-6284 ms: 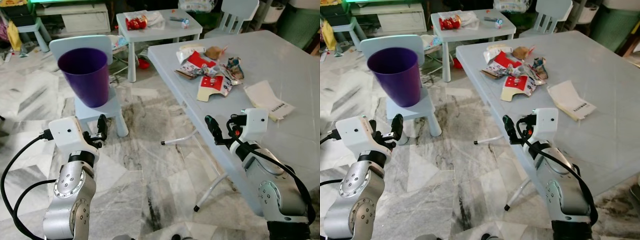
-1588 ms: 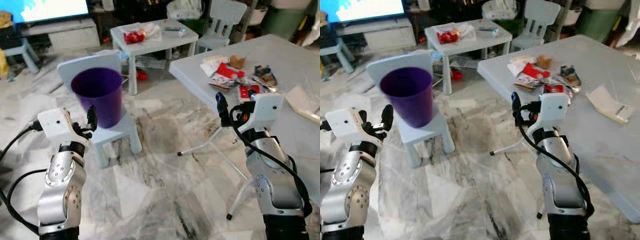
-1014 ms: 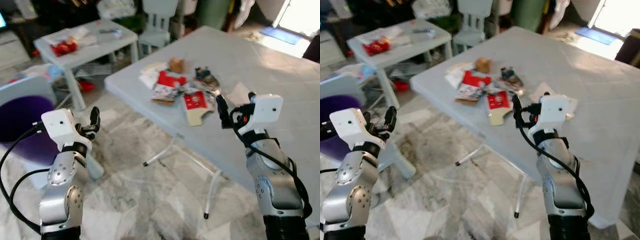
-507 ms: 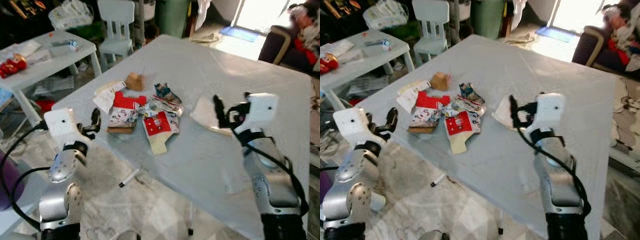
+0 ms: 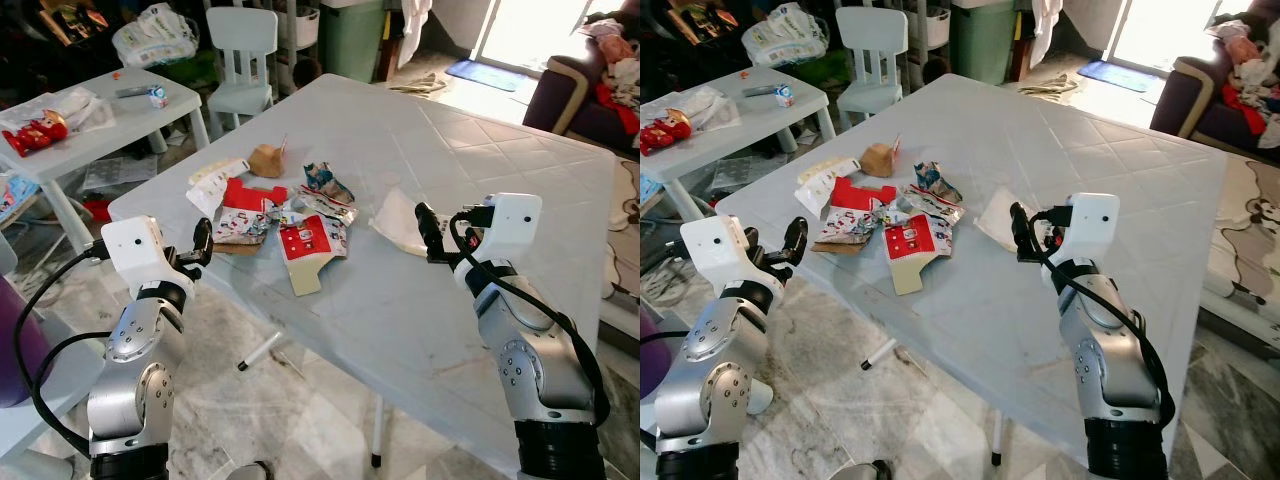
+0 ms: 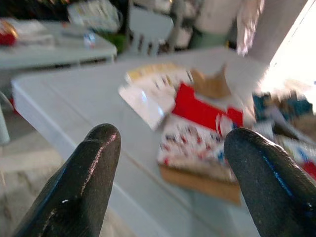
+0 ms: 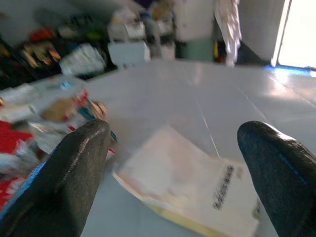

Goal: Picking trash to rubbish bin

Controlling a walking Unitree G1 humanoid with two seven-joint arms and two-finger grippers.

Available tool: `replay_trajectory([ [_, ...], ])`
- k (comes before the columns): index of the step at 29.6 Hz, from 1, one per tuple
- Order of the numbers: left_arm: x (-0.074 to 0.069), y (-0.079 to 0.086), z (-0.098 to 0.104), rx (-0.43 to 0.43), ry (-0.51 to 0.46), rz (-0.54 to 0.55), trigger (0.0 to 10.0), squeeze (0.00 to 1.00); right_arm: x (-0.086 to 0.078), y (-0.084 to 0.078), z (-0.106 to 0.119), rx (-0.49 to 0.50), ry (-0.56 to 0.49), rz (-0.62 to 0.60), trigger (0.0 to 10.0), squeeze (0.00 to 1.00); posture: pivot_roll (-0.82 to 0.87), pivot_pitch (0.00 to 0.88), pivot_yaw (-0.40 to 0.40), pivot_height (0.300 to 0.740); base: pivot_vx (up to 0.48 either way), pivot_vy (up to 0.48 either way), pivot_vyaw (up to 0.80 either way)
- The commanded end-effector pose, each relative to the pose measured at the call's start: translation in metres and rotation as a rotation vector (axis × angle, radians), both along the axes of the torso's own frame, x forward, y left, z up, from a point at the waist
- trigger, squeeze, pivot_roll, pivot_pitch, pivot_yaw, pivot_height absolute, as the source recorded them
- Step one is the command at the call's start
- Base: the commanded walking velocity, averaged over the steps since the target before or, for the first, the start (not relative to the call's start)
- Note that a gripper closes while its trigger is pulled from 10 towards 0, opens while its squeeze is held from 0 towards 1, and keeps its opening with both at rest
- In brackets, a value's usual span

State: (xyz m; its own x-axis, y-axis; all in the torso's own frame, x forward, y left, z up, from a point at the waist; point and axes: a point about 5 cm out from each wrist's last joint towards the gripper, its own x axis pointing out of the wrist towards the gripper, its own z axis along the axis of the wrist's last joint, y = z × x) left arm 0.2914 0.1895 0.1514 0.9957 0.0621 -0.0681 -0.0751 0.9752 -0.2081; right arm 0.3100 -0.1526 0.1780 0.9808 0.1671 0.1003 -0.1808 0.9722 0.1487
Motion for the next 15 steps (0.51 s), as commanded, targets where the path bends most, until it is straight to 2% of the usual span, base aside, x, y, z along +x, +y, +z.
replay_trajectory([
  [1,0.002,-0.004,-0.004,-0.009,0.038,-0.033,10.0,0.00,-0.004,0.004,0.009,0.010,-0.044,0.038,10.0,0.00,0.06,0.108,-0.055,0.740,0.000,0.000,0.00],
  [5,0.003,-0.005,-0.008,-0.008,0.066,-0.060,10.0,0.00,-0.010,0.010,0.005,0.050,-0.001,0.150,10.0,0.00,0.06,0.111,-0.055,0.740,0.000,0.000,0.00],
  [7,0.004,-0.005,-0.008,-0.009,0.073,-0.064,10.0,0.00,-0.012,0.009,0.004,0.071,0.006,0.160,10.0,0.00,0.06,0.114,-0.057,0.740,0.000,0.000,0.00],
  [9,0.006,-0.006,-0.008,-0.010,0.079,-0.077,10.0,0.00,-0.012,0.006,-0.006,0.011,0.085,0.117,10.0,0.00,0.05,0.116,-0.056,0.740,0.000,0.000,0.00],
  [12,0.008,-0.006,-0.005,-0.013,0.074,-0.082,10.0,0.00,-0.015,0.009,-0.002,-0.051,0.035,0.152,10.0,0.00,0.05,0.119,-0.055,0.740,0.000,0.000,0.00],
  [15,0.008,-0.007,-0.006,-0.013,0.078,-0.087,10.0,0.00,-0.019,0.011,0.000,-0.007,0.025,0.194,10.0,0.00,0.05,0.121,-0.055,0.740,0.000,0.000,0.00],
])
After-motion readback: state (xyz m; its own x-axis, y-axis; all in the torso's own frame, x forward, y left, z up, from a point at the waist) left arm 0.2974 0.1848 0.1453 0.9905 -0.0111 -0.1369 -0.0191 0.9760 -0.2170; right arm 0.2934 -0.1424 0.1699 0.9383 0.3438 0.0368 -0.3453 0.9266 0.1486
